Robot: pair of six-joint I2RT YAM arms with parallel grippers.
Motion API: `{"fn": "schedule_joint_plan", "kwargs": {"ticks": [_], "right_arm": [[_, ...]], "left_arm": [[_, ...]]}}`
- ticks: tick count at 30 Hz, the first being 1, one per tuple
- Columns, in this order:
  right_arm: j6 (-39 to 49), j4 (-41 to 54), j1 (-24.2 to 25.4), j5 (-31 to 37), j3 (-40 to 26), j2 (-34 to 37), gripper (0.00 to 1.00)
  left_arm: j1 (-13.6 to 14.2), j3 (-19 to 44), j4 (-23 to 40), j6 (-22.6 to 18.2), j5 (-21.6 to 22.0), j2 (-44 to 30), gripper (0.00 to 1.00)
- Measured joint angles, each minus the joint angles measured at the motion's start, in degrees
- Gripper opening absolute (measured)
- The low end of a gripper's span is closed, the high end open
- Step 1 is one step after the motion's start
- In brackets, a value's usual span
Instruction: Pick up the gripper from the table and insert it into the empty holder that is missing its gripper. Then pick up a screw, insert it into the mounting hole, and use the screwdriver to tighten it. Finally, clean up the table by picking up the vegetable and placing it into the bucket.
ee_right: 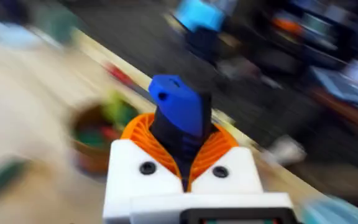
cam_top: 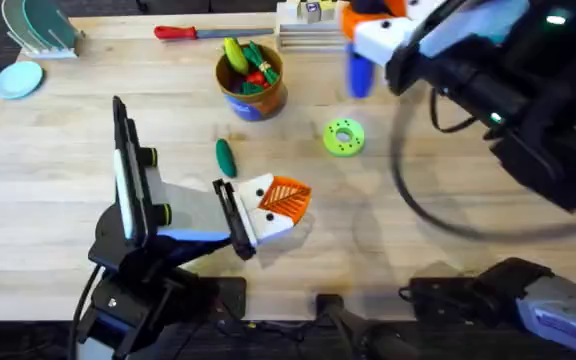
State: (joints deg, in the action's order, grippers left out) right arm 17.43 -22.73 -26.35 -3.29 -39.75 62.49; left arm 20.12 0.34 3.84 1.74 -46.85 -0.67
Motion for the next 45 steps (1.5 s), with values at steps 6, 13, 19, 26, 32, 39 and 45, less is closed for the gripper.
{"fn": "schedule_joint_plan", "kwargs": {"ticks": [6, 13, 19, 26, 32, 39, 45], "right_arm": [[25.0, 2.3, 8.0, 19.0, 0.0, 9.4, 0.019], [46.1, 6.0, 11.3, 28.5, 0.0, 21.7, 0.019], [52.2, 9.3, 11.3, 31.8, 0.0, 31.9, 0.019], [53.1, 11.2, 9.9, 34.1, -1.2, 33.0, 0.374], [48.8, 11.8, 9.5, 36.1, -3.6, 32.7, 0.988], [34.8, 12.9, 8.0, 39.8, -3.5, 32.7, 0.991], [21.6, 14.2, 4.8, 42.7, -3.2, 32.0, 0.991]], "left_arm": [[0.0, 0.0, 0.0, 0.0, 0.0, 0.0, 0.007], [0.0, 0.0, 0.0, 0.0, 0.0, 0.0, 0.007], [0.0, 0.0, 0.0, 0.0, 0.0, 0.0, 0.007], [0.0, 0.0, 0.0, 0.0, 0.1, 0.0, 0.007], [0.0, 0.0, 0.0, -0.2, 0.1, 0.0, 0.207], [0.0, 0.0, 0.0, 0.0, 0.2, 0.0, 0.986], [0.0, 0.0, -1.1, -0.1, 1.8, 0.0, 0.992]]}}
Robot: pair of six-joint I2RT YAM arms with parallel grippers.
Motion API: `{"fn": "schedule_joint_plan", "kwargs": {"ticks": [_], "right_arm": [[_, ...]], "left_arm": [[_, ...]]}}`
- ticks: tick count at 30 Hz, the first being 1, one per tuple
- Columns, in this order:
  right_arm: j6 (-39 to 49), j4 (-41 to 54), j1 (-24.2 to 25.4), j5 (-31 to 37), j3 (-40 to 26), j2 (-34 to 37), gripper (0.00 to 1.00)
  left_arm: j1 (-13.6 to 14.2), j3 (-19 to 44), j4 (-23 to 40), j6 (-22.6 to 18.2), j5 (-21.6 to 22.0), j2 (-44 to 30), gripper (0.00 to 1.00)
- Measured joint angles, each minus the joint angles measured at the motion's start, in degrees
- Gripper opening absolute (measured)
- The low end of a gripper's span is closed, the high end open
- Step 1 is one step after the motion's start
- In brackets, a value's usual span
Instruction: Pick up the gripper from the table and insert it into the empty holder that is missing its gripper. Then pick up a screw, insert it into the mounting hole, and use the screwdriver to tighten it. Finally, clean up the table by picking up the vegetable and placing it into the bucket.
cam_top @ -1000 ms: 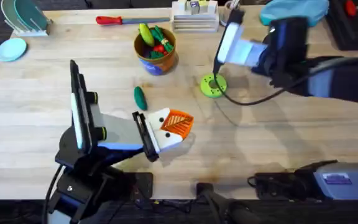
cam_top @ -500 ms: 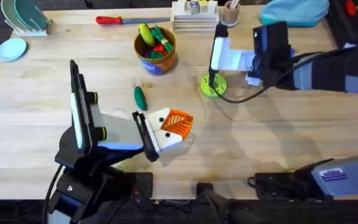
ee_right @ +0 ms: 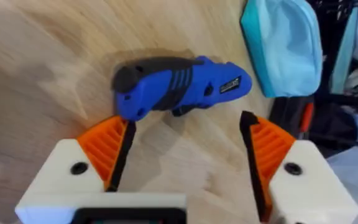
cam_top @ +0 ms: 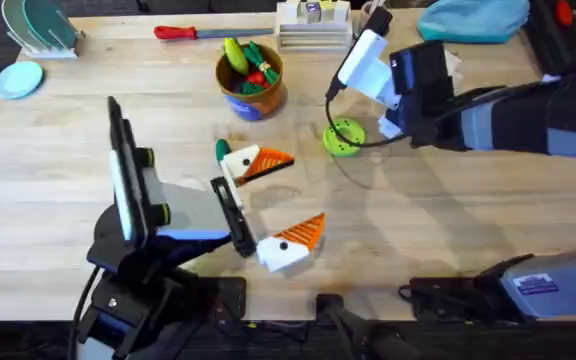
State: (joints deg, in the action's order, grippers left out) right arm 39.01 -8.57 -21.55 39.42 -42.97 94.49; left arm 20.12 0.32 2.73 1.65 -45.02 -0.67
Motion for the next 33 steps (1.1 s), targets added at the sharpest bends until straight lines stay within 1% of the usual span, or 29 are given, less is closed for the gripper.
{"fn": "schedule_joint_plan", "kwargs": {"ticks": [3, 5, 7, 8, 11, 13, 15, 19, 22, 25, 28, 31, 33], "right_arm": [[-6.7, 1.0, -1.2, -0.4, 0.8, -1.8, 0.991], [-11.8, 1.5, -1.6, -0.8, 1.2, -3.7, 0.991], [-17.9, 1.5, -1.6, -0.9, 1.3, -6.5, 0.991], [-20.7, 1.5, -1.6, -1.0, 1.3, -7.9, 0.991], [-27.9, 2.0, -1.5, -2.8, 1.3, -12.8, 0.992], [-31.0, 4.1, -1.5, -5.7, 1.1, -15.7, 0.991], [-33.0, 6.8, -1.5, -9.2, 0.4, -17.4, 0.992], [-36.0, 13.0, -1.6, -16.0, -3.5, -18.2, 0.991], [-38.0, 15.4, -1.6, -19.2, -6.4, -18.2, 0.991], [-39.3, 16.2, -1.6, -21.7, -8.6, -18.2, 0.992], [-39.9, 16.3, -1.6, -22.9, -9.4, -18.2, 0.991], [-40.3, 16.9, -1.6, -23.5, -9.5, -18.2, 0.991], [-40.4, 17.7, -1.6, -23.9, -9.5, -18.2, 0.992]], "left_arm": [[0.0, 0.1, -2.1, 1.4, 3.4, 0.0, 0.992], [0.0, 1.0, -0.7, 3.5, 7.4, 0.0, 0.992], [0.0, 3.6, 3.1, 5.3, 12.1, -0.1, 0.992], [0.0, 5.8, 5.9, 6.3, 14.5, -0.3, 0.992], [0.0, 15.1, 16.1, 9.4, 21.7, -3.4, 0.991], [0.0, 22.5, 23.5, 11.3, 26.0, -7.7, 0.991], [0.0, 28.9, 29.8, 12.4, 29.1, -12.8, 0.992], [0.0, 42.9, 43.3, 13.5, 35.0, -26.7, 0.992], [0.0, 53.6, 53.0, 13.9, 38.8, -38.7, 0.99], [0.0, 61.3, 56.0, 13.8, 40.8, -48.5, 0.99], [0.0, 66.1, 58.1, 13.8, 41.6, -56.0, 0.991], [-0.4, 67.6, 61.2, 14.3, 42.5, -61.2, 0.99], [-2.0, 67.6, 63.3, 16.0, 43.0, -64.2, 0.991]]}}
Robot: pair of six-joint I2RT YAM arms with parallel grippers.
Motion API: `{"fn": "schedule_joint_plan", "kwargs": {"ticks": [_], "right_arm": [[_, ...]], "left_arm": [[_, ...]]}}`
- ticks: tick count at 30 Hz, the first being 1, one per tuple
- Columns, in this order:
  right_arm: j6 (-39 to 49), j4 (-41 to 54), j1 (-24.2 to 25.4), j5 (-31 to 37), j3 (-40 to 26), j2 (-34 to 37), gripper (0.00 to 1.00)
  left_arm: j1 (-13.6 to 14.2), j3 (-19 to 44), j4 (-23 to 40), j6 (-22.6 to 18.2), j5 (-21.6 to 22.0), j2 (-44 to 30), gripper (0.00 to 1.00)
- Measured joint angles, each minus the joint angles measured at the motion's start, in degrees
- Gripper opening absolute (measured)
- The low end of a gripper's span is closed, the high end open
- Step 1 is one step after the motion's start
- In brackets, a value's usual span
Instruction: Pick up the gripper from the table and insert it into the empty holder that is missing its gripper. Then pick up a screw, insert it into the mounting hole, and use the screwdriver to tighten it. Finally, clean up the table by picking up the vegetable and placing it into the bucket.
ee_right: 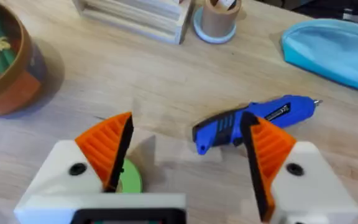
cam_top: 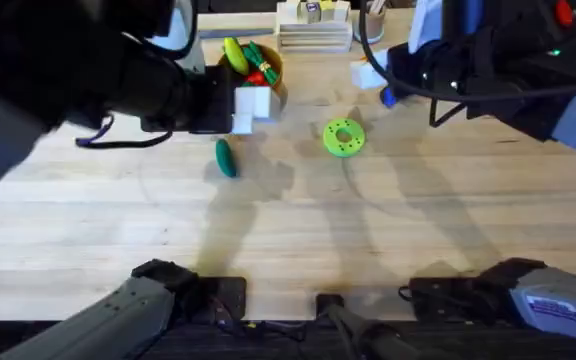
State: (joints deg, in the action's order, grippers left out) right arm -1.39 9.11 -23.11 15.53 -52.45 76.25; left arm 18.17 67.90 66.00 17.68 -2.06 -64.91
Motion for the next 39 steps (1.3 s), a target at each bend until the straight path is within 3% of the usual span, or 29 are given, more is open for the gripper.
{"fn": "schedule_joint_plan", "kwargs": {"ticks": [5, 7, 12, 20, 22, 26, 28, 35, 39], "right_arm": [[-0.2, 1.8, 0.0, -0.2, 0.0, 0.0, 0.992], [-0.2, 2.2, 0.0, -0.3, 0.0, 0.0, 0.991], [-0.2, 2.6, 0.0, -0.4, 0.0, 0.0, 0.991], [-0.2, 3.0, 0.0, -0.4, 0.0, 0.0, 0.991], [-0.2, 3.0, 0.0, -0.4, 0.0, 0.0, 0.991], [-0.2, 3.0, 0.0, -0.4, 0.0, 0.0, 0.991], [-0.2, 3.0, 0.0, -0.4, 0.0, 0.0, 0.991], [-0.2, 3.0, 0.0, -0.4, 0.0, 0.0, 0.991], [-0.2, 3.0, 0.0, -0.4, 0.0, 0.0, 0.992]], "left_arm": [[-7.2, -1.1, -0.1, 5.3, 0.9, -7.7, 0.992], [-8.7, -3.1, -2.3, 6.4, 1.3, -10.6, 0.991], [-9.1, -8.1, -9.5, 8.2, 1.5, -18.4, 0.993], [-9.0, -9.9, -12.0, 14.1, 2.3, -28.3, 0.993], [-9.1, -10.0, -13.0, 15.0, 2.5, -29.7, 0.883], [-9.0, -10.0, -13.3, 15.8, 2.3, -30.1, 0.258], [-9.0, -9.9, -12.6, 15.9, 2.5, -29.8, 0.033], [-9.0, -8.4, -3.0, 17.5, 3.0, -24.9, 0.02], [-9.0, -4.1, -5.5, 17.9, 3.0, -17.1, 0.02]]}}
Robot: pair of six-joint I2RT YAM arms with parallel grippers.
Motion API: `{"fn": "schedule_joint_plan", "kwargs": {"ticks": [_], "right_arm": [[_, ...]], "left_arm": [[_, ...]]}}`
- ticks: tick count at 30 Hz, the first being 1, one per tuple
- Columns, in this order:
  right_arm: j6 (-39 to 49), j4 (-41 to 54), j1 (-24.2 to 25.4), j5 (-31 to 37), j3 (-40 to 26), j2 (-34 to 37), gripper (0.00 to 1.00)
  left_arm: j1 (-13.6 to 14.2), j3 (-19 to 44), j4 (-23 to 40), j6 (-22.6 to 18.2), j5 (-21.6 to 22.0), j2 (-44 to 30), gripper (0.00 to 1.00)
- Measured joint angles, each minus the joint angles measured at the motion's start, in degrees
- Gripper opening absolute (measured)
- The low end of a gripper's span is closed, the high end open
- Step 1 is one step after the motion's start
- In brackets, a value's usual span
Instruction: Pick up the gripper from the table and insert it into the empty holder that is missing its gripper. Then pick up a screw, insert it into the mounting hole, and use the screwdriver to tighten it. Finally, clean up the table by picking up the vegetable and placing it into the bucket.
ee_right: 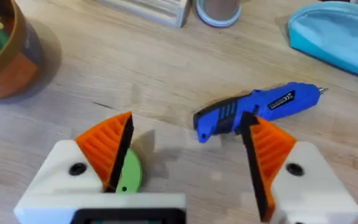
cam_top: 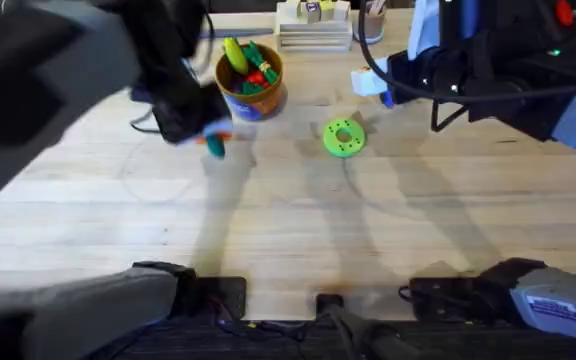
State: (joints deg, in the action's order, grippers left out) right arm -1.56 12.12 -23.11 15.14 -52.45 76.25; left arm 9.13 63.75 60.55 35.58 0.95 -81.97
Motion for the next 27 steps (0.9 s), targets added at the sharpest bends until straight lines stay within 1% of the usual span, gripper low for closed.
{"fn": "schedule_joint_plan", "kwargs": {"ticks": [3, 6, 11, 12, 13, 15, 17, 19, 20, 22, 27], "right_arm": [[0.0, 0.0, 0.0, 0.0, 0.0, 0.0, 0.991], [0.0, 0.0, 0.0, 0.0, 0.0, 0.0, 0.992], [0.0, 0.0, 0.0, 0.0, 0.0, 0.0, 0.992], [0.0, 0.0, 0.0, 0.0, 0.0, 0.0, 0.992], [0.0, 0.0, 0.0, 0.0, 0.0, 0.0, 0.992], [0.0, 0.0, 0.0, 0.0, 0.0, 0.0, 0.992], [0.0, 0.0, 0.0, 0.0, 0.0, 0.0, 0.992], [0.0, 0.0, 0.0, 0.0, 0.0, 0.0, 0.99], [0.0, 0.0, 0.0, 0.0, 0.0, 0.0, 0.991], [0.0, 0.2, 0.0, 0.0, 0.0, 0.0, 0.991], [0.0, 1.8, 0.0, 0.0, 0.0, 0.0, 0.992]], "left_arm": [[0.0, 1.8, -6.5, 0.3, 0.0, 4.6, 0.02], [0.0, 2.2, -13.3, 0.5, 0.0, 6.5, 0.02], [0.0, 2.2, -23.7, 0.9, 0.1, 4.1, 0.02], [0.0, 2.2, -25.3, 1.0, 0.1, 3.2, 0.039], [0.0, 2.2, -26.7, 1.1, 0.1, 2.2, 0.105], [0.0, 2.2, -29.3, 1.2, 0.2, 0.0, 0.297], [0.0, 2.2, -31.0, 1.2, 0.2, -2.1, 0.583], [0.0, 2.2, -32.1, 1.3, 0.2, -4.2, 0.89], [0.0, 2.2, -32.3, 1.3, 0.2, -4.9, 0.959], [0.0, 2.2, -32.3, 1.4, 0.2, -6.5, 0.99], [0.0, 2.2, -32.3, 1.3, 0.2, -7.4, 0.993]]}}
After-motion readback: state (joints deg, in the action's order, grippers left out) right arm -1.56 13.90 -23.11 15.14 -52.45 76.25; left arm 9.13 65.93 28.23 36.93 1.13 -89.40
